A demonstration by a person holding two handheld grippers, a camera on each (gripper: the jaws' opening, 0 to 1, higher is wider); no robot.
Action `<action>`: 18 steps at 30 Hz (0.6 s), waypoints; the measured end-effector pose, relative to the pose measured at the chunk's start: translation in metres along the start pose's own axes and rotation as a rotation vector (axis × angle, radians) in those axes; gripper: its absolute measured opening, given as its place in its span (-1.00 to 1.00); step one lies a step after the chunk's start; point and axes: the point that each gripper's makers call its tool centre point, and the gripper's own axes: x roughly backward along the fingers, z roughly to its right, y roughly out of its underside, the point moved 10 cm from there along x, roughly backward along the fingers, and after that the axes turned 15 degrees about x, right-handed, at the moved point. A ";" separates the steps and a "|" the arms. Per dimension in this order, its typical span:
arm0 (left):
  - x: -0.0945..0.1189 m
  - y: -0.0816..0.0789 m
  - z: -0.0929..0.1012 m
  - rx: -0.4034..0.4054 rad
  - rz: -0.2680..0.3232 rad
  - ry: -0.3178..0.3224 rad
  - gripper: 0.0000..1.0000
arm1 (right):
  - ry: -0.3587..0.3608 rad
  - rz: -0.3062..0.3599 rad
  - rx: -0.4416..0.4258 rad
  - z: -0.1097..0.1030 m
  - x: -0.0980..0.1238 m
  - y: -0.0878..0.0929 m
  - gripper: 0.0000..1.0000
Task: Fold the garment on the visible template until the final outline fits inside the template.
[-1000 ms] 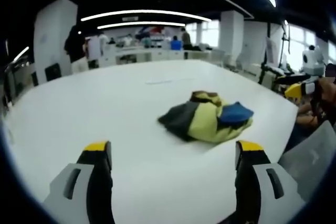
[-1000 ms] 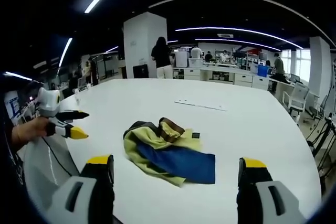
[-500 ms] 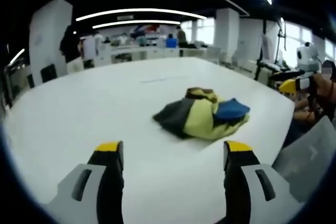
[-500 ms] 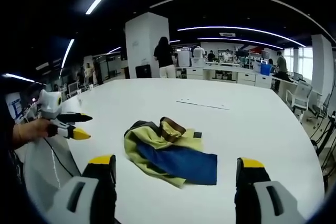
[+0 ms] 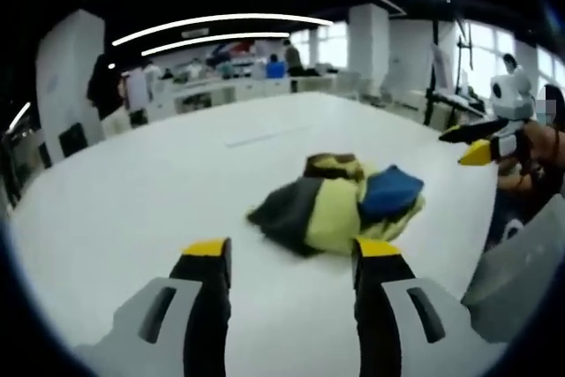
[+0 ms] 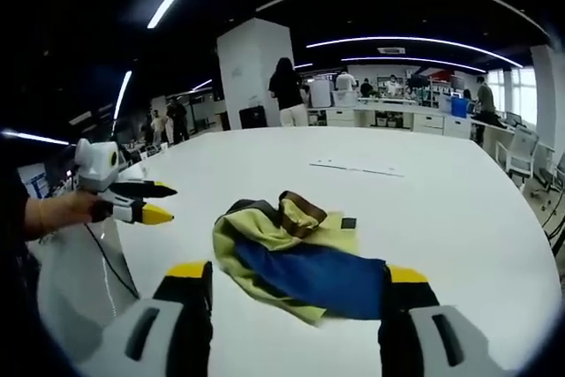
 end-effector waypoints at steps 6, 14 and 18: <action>-0.017 0.000 -0.003 0.013 -0.008 0.018 -0.16 | -0.047 0.018 0.017 -0.003 -0.016 -0.005 0.37; -0.041 0.002 -0.005 0.012 -0.031 0.045 -0.35 | -0.121 0.016 0.041 -0.014 -0.044 -0.007 0.18; -0.052 0.002 -0.006 0.005 -0.044 0.049 -0.39 | -0.152 0.016 0.050 -0.019 -0.056 -0.007 0.06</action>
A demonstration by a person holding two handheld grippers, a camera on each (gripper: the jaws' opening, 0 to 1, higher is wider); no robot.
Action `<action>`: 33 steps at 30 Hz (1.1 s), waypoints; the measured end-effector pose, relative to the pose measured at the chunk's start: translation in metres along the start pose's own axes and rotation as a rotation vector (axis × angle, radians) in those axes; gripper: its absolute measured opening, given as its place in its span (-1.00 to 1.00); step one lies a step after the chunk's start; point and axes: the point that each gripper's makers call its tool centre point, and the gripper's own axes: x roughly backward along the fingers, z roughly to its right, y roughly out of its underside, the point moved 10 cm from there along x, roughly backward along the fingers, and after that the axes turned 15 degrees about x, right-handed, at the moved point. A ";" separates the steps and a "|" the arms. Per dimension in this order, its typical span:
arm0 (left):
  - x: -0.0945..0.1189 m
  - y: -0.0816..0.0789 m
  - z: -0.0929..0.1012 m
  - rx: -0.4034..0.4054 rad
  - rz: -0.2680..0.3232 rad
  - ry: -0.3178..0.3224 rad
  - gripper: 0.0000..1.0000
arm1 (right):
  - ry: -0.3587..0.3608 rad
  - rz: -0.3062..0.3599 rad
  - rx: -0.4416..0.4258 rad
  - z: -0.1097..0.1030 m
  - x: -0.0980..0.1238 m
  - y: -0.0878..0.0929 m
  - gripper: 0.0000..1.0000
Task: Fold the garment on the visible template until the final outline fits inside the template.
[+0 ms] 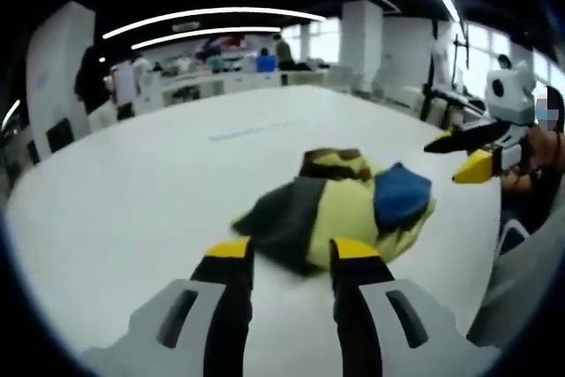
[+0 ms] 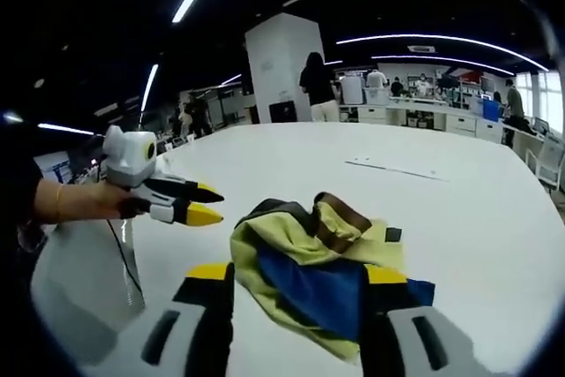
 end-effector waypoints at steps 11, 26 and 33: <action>-0.026 0.007 -0.007 -0.016 -0.060 0.011 -0.57 | -0.070 -0.013 0.019 -0.006 -0.034 0.001 -0.23; -0.042 0.014 -0.008 -0.043 -0.123 0.014 -0.88 | -0.142 -0.035 0.030 -0.024 -0.073 0.007 -0.60; -0.041 0.013 -0.009 -0.029 -0.119 -0.005 -0.98 | -0.102 -0.073 0.021 -0.022 -0.084 0.018 -1.00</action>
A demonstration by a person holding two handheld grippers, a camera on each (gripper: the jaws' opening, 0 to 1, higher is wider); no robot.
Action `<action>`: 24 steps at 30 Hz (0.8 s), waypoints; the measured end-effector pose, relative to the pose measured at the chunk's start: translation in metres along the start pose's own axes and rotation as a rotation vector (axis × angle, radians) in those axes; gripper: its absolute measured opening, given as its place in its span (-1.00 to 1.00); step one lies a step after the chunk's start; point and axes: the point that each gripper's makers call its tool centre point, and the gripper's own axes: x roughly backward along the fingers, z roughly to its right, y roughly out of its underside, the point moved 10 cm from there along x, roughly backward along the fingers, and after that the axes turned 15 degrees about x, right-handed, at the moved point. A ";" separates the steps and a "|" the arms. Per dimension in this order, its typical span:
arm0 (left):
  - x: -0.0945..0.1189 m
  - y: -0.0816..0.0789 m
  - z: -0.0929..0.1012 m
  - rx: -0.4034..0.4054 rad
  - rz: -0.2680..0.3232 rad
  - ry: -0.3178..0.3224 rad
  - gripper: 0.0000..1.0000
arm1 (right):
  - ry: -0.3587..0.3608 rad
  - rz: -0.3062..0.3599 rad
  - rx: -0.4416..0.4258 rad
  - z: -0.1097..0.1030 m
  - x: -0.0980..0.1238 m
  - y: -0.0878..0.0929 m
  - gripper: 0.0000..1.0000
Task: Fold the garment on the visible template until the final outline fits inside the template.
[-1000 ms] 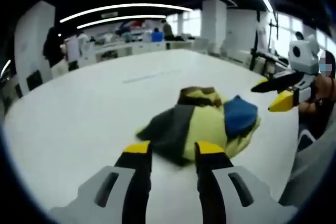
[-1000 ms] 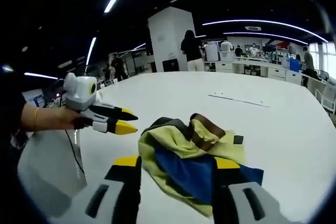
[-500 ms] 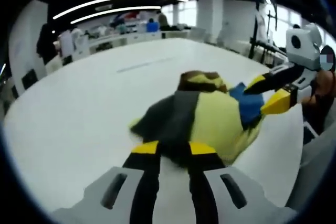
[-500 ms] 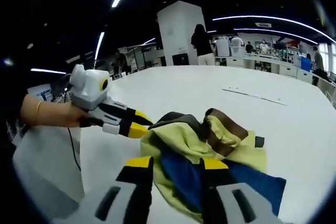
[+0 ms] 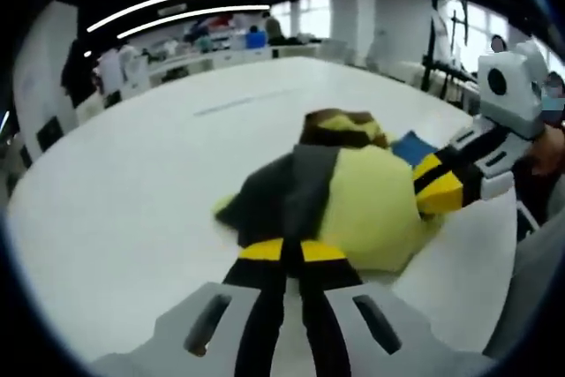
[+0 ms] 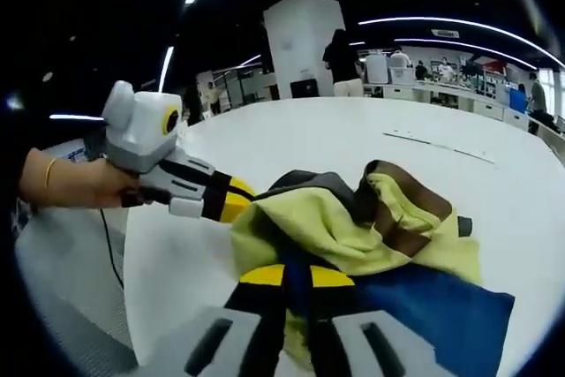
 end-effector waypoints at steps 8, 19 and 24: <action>0.014 -0.014 -0.002 0.024 0.050 -0.005 -1.00 | 0.051 0.026 0.020 0.010 0.016 -0.007 -1.00; 0.031 -0.050 0.002 0.005 0.125 -0.006 -1.00 | 0.191 0.060 0.014 0.044 0.051 -0.023 -1.00; 0.036 -0.064 -0.002 0.065 0.164 -0.002 -1.00 | 0.261 0.065 -0.031 0.063 0.068 -0.026 -1.00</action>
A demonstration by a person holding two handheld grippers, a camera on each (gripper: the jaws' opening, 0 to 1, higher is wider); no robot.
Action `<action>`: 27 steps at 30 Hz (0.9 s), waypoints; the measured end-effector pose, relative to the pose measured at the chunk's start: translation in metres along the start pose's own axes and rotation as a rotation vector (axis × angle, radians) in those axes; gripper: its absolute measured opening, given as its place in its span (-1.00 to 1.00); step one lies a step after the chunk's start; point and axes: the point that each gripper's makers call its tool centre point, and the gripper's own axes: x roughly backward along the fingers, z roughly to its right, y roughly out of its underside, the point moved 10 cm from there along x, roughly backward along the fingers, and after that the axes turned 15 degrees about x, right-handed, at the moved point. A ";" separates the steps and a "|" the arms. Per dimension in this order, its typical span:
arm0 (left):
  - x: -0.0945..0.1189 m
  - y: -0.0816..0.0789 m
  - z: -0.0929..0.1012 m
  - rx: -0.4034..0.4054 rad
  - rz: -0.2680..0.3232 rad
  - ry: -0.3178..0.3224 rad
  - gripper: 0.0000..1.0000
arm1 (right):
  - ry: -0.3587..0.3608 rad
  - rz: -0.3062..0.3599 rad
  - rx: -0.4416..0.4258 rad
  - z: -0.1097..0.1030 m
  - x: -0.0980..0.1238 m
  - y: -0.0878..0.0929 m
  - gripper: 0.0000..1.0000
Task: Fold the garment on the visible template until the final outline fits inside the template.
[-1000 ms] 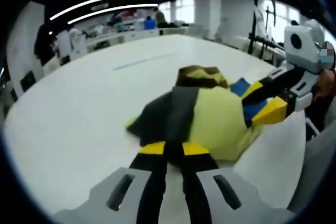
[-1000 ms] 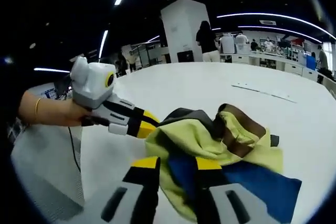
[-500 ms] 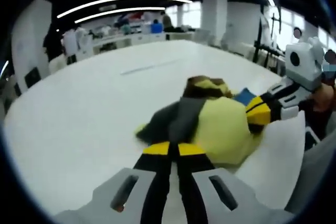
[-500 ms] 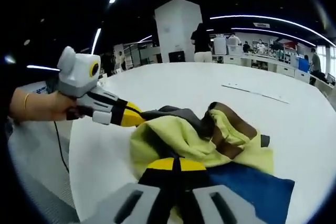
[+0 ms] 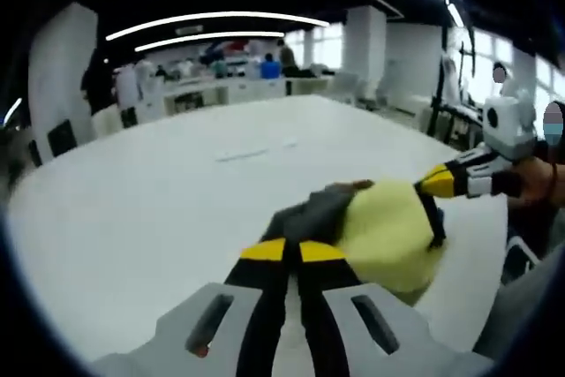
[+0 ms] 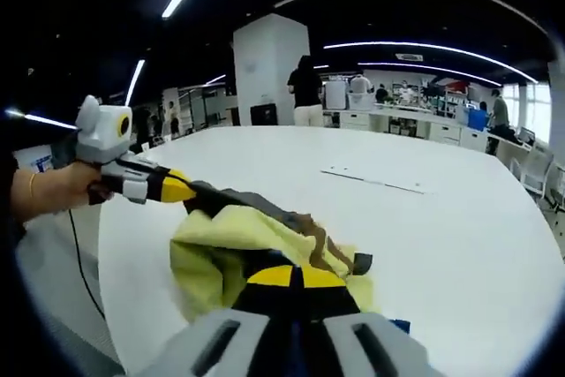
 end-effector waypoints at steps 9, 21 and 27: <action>0.000 -0.018 -0.016 -0.040 0.012 -0.051 -1.00 | 0.092 -0.032 -0.039 0.040 0.013 0.004 -1.00; -0.006 -0.036 -0.053 -0.039 0.018 -0.138 -1.00 | 0.186 -0.090 -0.099 0.096 0.017 0.012 -1.00; -0.014 -0.038 -0.074 0.001 -0.006 -0.154 -1.00 | 0.197 -0.115 -0.152 0.122 0.004 0.023 -1.00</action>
